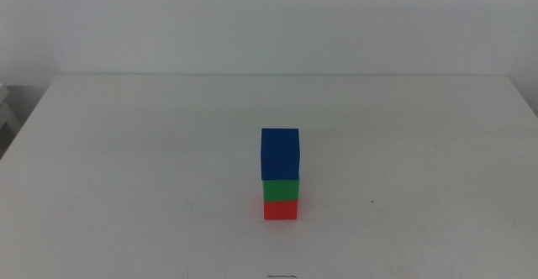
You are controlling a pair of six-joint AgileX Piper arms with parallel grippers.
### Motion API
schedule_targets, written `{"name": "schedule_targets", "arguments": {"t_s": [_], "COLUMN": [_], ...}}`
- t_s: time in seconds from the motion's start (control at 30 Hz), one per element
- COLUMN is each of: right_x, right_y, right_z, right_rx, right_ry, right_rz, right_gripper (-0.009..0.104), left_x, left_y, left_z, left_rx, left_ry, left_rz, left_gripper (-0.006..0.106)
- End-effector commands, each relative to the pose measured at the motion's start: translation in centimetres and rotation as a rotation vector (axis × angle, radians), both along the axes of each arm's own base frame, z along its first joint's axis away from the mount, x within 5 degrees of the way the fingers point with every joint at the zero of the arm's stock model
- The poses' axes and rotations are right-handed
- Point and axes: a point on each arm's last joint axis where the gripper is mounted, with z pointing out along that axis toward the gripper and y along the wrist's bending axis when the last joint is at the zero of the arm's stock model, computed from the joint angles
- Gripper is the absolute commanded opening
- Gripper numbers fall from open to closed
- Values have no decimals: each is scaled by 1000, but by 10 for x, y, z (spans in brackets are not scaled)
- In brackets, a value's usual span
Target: Stack red cubes first, then green, then blue cubes in a specific spot.
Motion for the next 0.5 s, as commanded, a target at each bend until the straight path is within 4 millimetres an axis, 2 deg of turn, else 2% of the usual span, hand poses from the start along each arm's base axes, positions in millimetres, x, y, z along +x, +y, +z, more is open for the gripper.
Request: {"name": "schedule_targets", "arguments": {"t_s": [0.0, 0.2, 0.33, 0.47], "right_x": [-10, -30, -36, -33], "right_y": [-8, -17, -17, -17], "right_z": [-4, -50, -77, -95], "right_rx": [15, 45, 69, 69], "right_ry": [-104, -127, -132, -131], "right_rz": [-81, -228, -247, -247], "right_gripper": [74, 74, 74, 74], "left_x": [-10, -31, -37, -40], "left_y": [0, 1, 2, 2], "left_z": [-7, -67, -106, -134], "left_rx": [-19, -20, -19, -18], "left_ry": [-137, -179, -161, -149], "left_rz": [-12, -16, -16, -16], "left_gripper": [94, 94, 94, 94]}}
